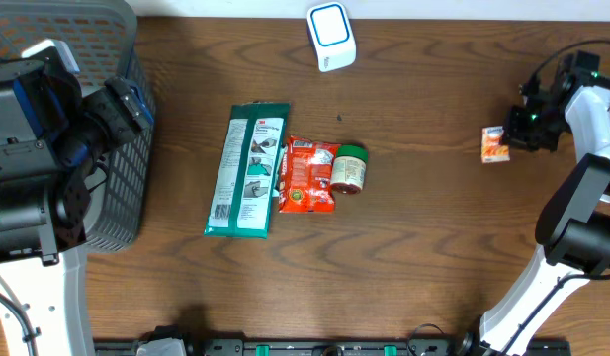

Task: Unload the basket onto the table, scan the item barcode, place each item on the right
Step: 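Carry the tissue pack right and lower it onto the table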

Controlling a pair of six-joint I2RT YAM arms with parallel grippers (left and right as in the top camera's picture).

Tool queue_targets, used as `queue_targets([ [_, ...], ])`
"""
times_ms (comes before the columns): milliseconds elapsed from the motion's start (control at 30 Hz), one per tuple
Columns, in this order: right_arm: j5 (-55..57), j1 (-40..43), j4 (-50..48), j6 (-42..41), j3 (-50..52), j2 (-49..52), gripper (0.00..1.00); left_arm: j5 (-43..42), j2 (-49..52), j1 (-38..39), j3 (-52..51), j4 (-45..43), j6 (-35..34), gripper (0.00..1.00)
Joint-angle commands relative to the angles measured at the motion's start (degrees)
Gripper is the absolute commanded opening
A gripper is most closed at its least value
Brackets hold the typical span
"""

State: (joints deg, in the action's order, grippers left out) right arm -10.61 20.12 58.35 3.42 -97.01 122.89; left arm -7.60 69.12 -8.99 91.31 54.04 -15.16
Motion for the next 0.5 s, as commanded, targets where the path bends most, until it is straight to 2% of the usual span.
queue_targets([
  [0,1.79,0.61,-0.90,-0.17,1.79,0.09,0.43,-0.35,0.11,-0.22,0.00,0.13,0.50,0.85],
  [33,2.08,0.66,-0.90,-0.17,1.81,0.09,0.53,-0.35,0.11,-0.22,0.00,0.13,0.50,0.85],
  [67,2.19,0.66,-1.01,-0.17,1.79,0.07,0.59,-0.35,0.11,-0.22,0.00,0.13,0.50,0.85],
  [133,2.14,0.66,-1.29,-0.17,1.16,0.00,0.66,-0.35,0.11,-0.22,0.00,0.13,0.50,0.85],
  [167,1.51,0.63,-1.03,-0.22,0.33,0.00,0.66,-0.35,0.11,-0.22,0.00,0.13,0.50,0.85],
  [200,0.61,0.59,-0.72,-0.22,-0.31,0.00,0.65,-0.35,0.11,-0.22,0.00,0.13,0.50,0.85],
  [300,-2.45,0.46,0.90,-0.20,-2.38,0.00,0.49,-0.35,0.11,-0.22,0.00,0.13,0.50,0.85],
  [400,-2.54,0.46,1.88,-0.17,-2.71,0.00,0.22,-0.35,0.11,-0.22,0.00,0.13,0.50,0.85],
  [467,-2.29,0.46,2.10,-0.15,-2.16,0.02,0.21,-0.35,0.11,-0.22,0.00,0.13,0.50,0.85],
])
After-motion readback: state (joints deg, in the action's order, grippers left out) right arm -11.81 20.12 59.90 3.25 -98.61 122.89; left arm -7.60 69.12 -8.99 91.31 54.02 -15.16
